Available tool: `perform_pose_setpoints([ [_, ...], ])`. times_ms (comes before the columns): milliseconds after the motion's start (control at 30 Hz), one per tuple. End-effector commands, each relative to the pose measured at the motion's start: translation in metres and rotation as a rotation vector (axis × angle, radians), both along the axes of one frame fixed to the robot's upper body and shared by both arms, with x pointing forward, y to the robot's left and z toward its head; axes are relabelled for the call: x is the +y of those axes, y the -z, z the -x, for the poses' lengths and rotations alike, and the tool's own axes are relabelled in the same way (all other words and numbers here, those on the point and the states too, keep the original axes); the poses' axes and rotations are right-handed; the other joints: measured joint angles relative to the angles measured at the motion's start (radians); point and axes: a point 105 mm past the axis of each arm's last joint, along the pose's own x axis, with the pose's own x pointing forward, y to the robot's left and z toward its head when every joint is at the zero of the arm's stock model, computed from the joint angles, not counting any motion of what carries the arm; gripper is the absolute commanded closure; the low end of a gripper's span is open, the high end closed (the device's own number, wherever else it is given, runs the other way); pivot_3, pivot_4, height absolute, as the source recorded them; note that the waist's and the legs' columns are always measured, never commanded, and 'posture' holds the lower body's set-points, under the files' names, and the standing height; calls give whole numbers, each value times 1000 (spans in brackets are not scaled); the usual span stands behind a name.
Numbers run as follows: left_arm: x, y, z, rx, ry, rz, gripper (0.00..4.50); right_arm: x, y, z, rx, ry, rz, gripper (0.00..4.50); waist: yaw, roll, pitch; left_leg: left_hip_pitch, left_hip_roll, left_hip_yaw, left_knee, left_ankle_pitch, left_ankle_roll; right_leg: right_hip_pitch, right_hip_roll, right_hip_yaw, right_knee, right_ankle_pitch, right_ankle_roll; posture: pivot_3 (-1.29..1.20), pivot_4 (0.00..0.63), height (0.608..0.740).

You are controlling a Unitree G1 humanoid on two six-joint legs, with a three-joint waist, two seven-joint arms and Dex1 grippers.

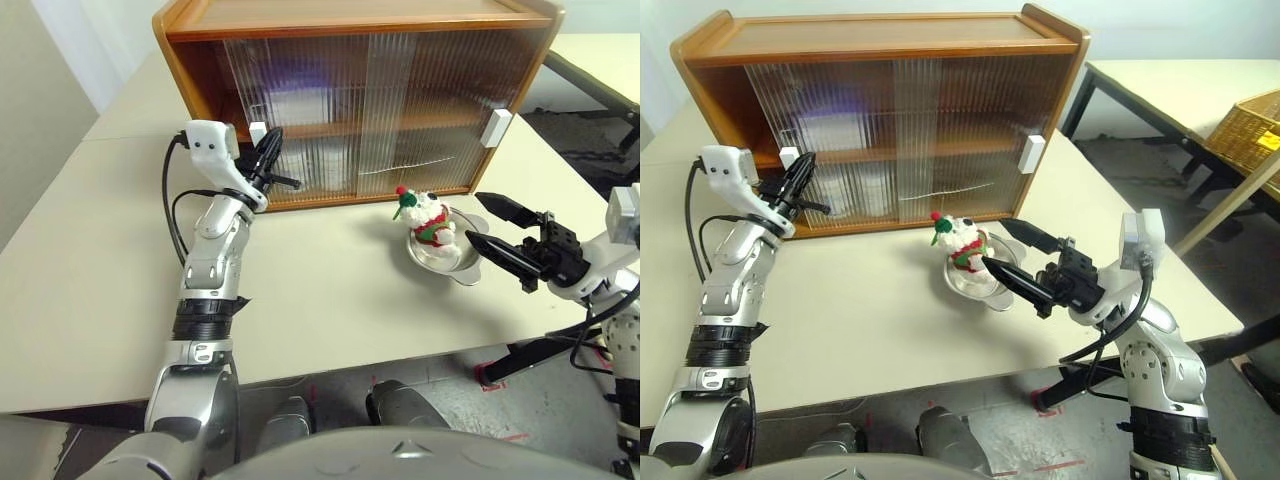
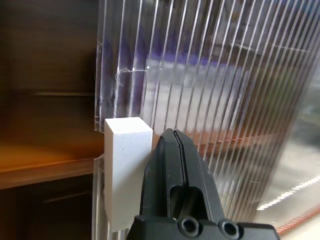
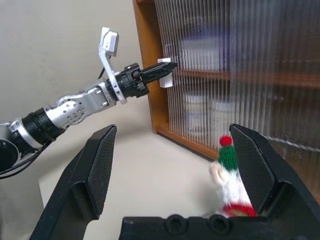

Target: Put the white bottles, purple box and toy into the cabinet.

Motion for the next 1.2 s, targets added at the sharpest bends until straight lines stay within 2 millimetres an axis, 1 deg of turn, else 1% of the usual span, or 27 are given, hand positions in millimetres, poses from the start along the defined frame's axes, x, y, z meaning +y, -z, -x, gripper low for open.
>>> perform_pose_setpoints([
  [33,23,1,5,17,-74,9,4464,1,2,-3,14,-19,8,0,16,0,0,0,0,0,0,3,4,0,0,0,0,0,-1,-196,38,740],
  [67,26,0,6,18,-78,5,4464,1,1,-3,13,-21,7,0,23,0,0,0,0,0,-1,4,8,0,0,-1,0,0,-1,-195,39,740],
  [200,35,4,11,31,-95,-11,4464,2,2,-3,14,-28,7,0,44,0,0,0,0,0,-4,4,8,-2,0,-1,0,-1,-2,-191,41,740],
  [333,44,5,16,37,-118,-18,4464,1,2,-3,18,-29,8,0,45,0,0,1,1,0,-6,4,7,-2,1,-1,0,0,-2,-188,47,740],
  [400,45,4,17,31,-117,-22,4464,0,2,-3,22,-25,10,0,46,0,0,1,1,0,-6,5,7,-2,2,-1,0,0,-3,-187,49,740],
  [500,37,5,16,47,-66,-22,4464,-2,3,-5,42,-2,13,0,47,0,0,3,1,0,-8,6,6,-2,2,-1,0,0,-3,-185,51,740],
  [600,17,6,21,53,66,35,4464,-9,5,-11,53,60,18,0,53,0,0,4,2,-2,-10,6,5,-2,1,-1,0,0,-3,-186,53,740],
  [633,14,6,22,58,95,47,4093,-10,5,-12,52,71,18,0,55,0,0,4,2,-2,-11,6,5,-2,0,-1,0,0,-3,-186,53,740],
  [667,7,10,26,85,148,58,3897,-15,4,-15,59,97,9,0,59,0,0,4,2,-2,-11,6,5,-2,-1,-1,0,0,-4,-186,54,740],
  [733,-9,18,39,158,307,73,3304,-28,5,-23,96,171,-4,0,64,0,0,3,2,-2,-12,6,5,-2,-1,0,0,0,-4,-185,58,740],
  [800,-16,19,53,212,424,84,2565,-40,7,-30,114,257,18,0,73,0,0,2,2,-2,-14,6,4,-4,-2,0,0,-1,-5,-184,58,740],
  [867,-10,18,58,256,437,131,1861,-50,9,-35,100,329,56,0,84,0,0,-1,4,-2,-14,5,4,-8,-3,0,0,-1,-6,-177,63,740],
  [933,7,25,63,336,413,66,1180,-72,20,-48,135,516,163,0,89,0,0,-2,6,-3,-15,5,3,-9,-2,0,0,-2,-8,-173,64,740],
  [967,11,27,66,359,416,32,841,-80,24,-52,151,579,200,0,90,1,0,-1,8,-3,-16,4,2,-9,-1,1,0,-1,-10,-169,66,740],
  [1033,17,29,73,376,436,-12,54,-89,30,-55,186,636,239,0,95,1,-1,-1,13,-4,-16,3,-1,-9,1,0,0,-1,-13,-163,67,740],
  [1067,20,30,76,378,445,-25,54,-92,32,-56,203,648,251,0,97,2,-1,-1,16,-4,-17,2,-2,-10,2,0,0,-1,-14,-163,67,740],
  [1133,29,37,81,426,405,-105,54,-99,31,-56,219,671,251,0,100,2,-1,-1,18,-5,-18,0,-4,-11,5,0,1,-2,-16,-152,67,740],
  [1200,36,41,81,434,351,-187,54,-108,31,-57,220,725,267,0,103,2,-1,-1,19,-5,-18,0,-6,-12,8,0,1,-3,-17,-146,66,740],
])
